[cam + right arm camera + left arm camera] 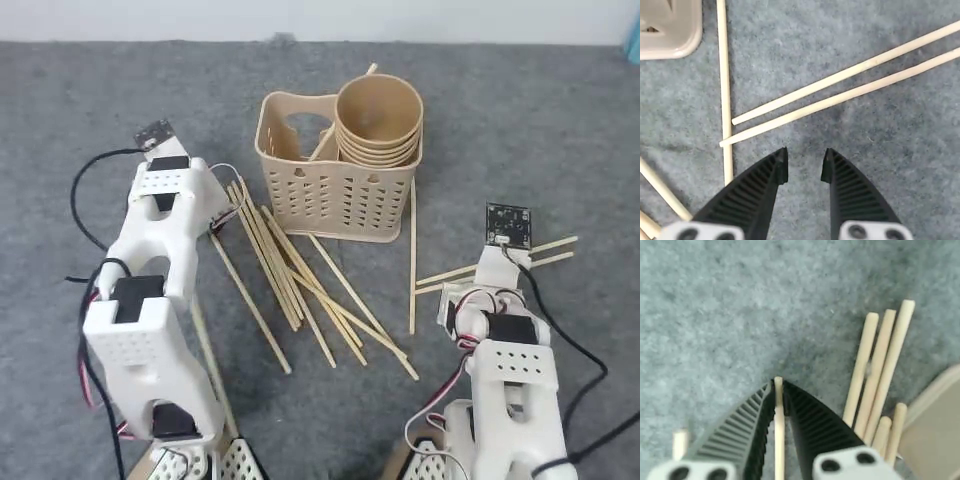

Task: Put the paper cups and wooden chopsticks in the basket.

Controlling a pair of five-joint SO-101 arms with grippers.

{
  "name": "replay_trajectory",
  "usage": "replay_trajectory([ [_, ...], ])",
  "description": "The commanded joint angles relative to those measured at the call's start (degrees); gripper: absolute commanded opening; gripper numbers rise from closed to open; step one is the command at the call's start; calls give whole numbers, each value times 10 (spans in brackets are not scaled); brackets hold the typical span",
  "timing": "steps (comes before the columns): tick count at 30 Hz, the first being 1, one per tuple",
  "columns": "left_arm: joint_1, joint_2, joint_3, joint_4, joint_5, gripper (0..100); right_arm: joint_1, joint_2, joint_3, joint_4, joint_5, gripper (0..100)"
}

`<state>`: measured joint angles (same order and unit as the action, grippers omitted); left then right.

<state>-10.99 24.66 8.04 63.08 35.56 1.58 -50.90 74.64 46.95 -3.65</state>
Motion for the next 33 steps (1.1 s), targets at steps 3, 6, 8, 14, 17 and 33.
replay_trajectory([
  [3, 3, -58, -22, 34, 7, 13, -1, -2, -3, -10, 8, 118],
  [6, -3, -127, -22, 45, 7, 13, -1, -2, -3, -10, 8, 118],
  [8, -3, -184, -22, 45, 7, 13, -1, -2, -3, -10, 8, 118],
  [14, -3, -374, -22, 18, 0, 13, -1, -2, -3, -10, 8, 118],
  [17, -3, -464, -20, -33, -63, 14, -1, -2, -2, -10, 8, 118],
  [33, 56, -633, -22, -386, -212, 14, -1, -2, 13, -32, 8, 118],
])
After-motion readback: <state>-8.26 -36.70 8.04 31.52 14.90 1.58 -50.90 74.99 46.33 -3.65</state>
